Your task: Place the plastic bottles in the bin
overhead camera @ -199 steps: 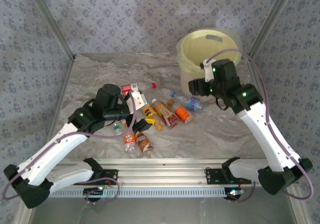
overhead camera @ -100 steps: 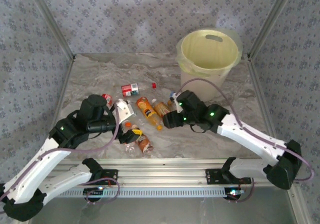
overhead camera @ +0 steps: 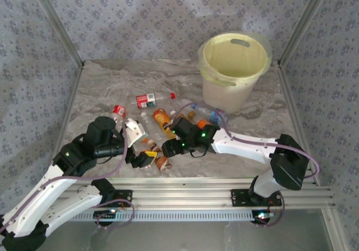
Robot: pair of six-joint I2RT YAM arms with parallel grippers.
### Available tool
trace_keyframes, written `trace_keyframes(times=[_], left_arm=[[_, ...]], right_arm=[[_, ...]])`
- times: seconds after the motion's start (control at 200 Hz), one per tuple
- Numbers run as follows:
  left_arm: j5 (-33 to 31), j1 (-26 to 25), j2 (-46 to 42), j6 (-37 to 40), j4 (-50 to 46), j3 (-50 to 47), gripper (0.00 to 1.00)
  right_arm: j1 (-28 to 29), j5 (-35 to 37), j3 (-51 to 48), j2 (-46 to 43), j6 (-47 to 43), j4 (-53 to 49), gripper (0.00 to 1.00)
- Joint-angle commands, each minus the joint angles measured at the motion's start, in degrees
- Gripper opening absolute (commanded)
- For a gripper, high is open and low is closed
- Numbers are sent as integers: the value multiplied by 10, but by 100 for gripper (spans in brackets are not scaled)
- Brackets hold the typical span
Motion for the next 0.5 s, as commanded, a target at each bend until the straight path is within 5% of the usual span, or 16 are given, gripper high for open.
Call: trace_keyframes(times=[0.0, 0.5], left_arm=[[17, -3, -11, -11, 32, -9, 100], [-10, -3, -37, -14, 56, -32, 100]], right_arm=[[9, -20, -1, 22, 18, 23, 79], [28, -73, 12, 99, 28, 58, 85]])
